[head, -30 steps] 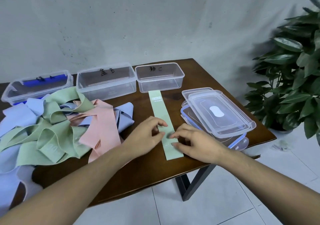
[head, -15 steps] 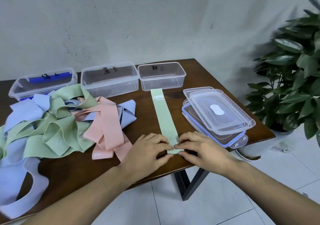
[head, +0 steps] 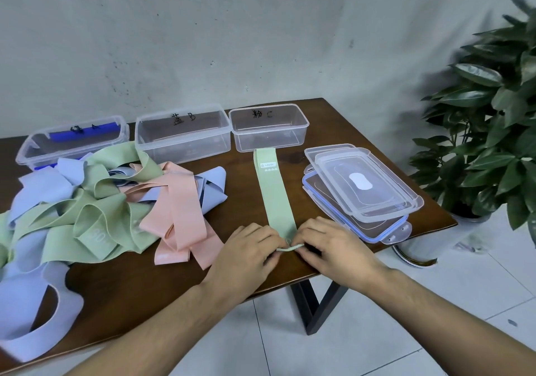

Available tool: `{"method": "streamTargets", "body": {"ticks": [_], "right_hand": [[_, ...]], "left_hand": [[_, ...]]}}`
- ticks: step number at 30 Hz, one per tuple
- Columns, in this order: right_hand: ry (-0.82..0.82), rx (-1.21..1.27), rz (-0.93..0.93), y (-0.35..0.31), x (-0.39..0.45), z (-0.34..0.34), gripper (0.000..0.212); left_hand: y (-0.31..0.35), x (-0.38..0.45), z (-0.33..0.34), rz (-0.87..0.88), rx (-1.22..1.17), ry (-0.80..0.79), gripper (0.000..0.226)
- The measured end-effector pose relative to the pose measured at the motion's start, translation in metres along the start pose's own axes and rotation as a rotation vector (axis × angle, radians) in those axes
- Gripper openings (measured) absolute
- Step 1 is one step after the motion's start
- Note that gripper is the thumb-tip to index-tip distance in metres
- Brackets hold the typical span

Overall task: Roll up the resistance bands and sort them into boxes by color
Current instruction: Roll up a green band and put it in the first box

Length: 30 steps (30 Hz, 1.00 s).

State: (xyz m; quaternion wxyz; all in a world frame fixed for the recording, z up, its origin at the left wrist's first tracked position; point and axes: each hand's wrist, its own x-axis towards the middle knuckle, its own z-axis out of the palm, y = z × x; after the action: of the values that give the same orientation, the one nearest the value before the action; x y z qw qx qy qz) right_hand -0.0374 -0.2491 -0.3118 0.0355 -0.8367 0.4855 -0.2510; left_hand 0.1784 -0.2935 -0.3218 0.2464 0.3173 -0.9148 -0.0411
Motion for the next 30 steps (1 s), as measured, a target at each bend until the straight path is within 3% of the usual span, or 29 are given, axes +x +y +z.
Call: {"method": "streamTargets", "body": {"ticks": [6,14,25,30], "right_hand": [[0.014,0.008,-0.009,-0.004,-0.005,0.005,0.017],[0.001,0.026,-0.029,-0.006,-0.004,0.004,0.012],[-0.028,0.046,-0.025,-0.009,-0.017,0.002,0.023],[-0.045,0.108,0.032,-0.007,-0.015,0.002,0.023]], "left_hand": [[0.004,-0.004,0.000,-0.001,0.019,-0.004,0.025],[0.001,-0.008,0.001,0.058,0.030,0.053,0.021],[-0.001,-0.014,-0.002,0.109,0.031,-0.026,0.027],[-0.002,-0.011,-0.004,0.010,-0.061,-0.059,0.027]]}}
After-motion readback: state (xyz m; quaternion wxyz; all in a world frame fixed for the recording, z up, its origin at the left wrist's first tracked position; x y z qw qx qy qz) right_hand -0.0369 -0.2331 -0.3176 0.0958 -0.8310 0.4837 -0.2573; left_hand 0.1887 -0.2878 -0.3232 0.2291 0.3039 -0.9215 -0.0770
